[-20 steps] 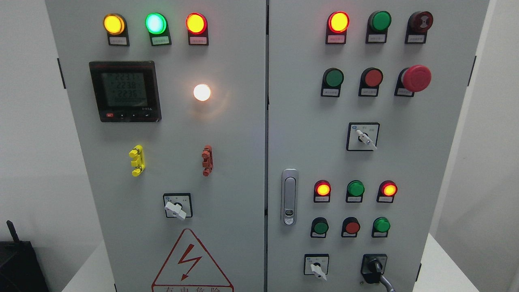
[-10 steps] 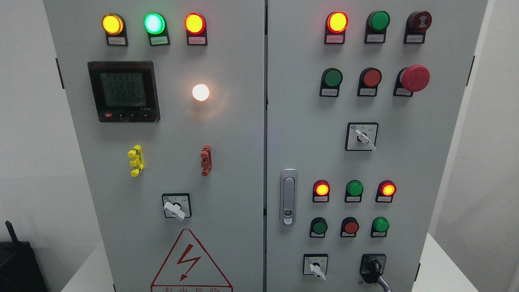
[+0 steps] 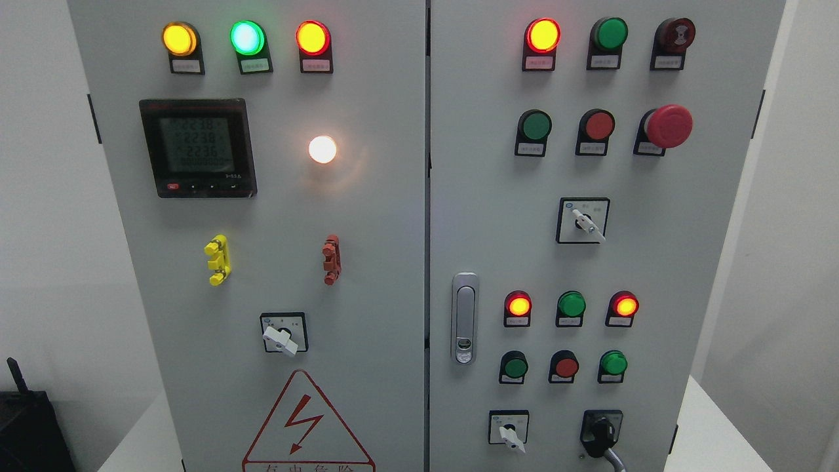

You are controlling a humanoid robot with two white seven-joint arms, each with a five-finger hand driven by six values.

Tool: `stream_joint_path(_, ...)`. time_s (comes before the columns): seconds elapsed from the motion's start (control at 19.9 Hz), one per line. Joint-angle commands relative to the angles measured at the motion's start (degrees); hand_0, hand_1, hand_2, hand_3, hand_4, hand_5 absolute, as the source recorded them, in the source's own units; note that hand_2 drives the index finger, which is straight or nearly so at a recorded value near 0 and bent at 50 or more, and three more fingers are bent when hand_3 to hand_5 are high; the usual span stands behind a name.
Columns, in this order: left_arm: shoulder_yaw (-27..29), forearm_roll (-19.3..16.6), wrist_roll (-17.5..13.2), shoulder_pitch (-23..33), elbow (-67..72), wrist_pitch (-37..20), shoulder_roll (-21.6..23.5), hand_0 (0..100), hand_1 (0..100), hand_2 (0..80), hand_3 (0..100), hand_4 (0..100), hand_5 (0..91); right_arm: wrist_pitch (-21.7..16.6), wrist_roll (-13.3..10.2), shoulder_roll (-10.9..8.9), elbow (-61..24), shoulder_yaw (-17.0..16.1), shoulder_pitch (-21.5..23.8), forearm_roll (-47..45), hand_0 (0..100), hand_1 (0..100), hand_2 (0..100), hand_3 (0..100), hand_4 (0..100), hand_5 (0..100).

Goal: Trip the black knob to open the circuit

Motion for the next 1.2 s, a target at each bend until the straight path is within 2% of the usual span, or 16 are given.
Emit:
stream_joint_path(0.0, 0.05, 0.0, 0.04, -0.01, -0.93, 0.02, 0.0, 12, 39, 0.0, 0, 0, 0.0, 0.03, 0.44, 1.42, -0.12, 0.55, -0.15, 0.01, 0, 0, 0, 100, 100, 100)
stream_joint_path(1.15, -0.03, 0.0, 0.04, -0.01, -0.93, 0.02, 0.0, 12, 39, 0.0, 0, 0, 0.0, -0.32, 0.44, 1.42, -0.82, 0.55, -0.24, 0.01, 0, 0, 0, 100, 100, 100)
